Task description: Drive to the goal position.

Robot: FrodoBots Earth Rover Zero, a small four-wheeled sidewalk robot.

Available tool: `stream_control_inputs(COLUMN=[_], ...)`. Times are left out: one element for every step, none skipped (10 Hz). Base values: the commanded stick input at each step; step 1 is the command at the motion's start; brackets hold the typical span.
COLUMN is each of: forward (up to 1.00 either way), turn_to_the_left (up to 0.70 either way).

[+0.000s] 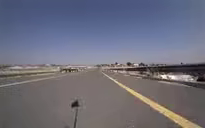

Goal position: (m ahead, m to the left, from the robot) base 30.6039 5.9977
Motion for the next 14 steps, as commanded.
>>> stream_control_inputs(forward=[1.0,1.0,1.0,1.0,1.0,1.0,1.0,1.0,1.0,1.0,1.0,1.0,1.0,1.0], turn_to_the_left=[0.0,0.0,0.0,0.0,0.0,0.0,0.0,0.0,0.0,0.0,0.0,0.0,0.0,0.01])
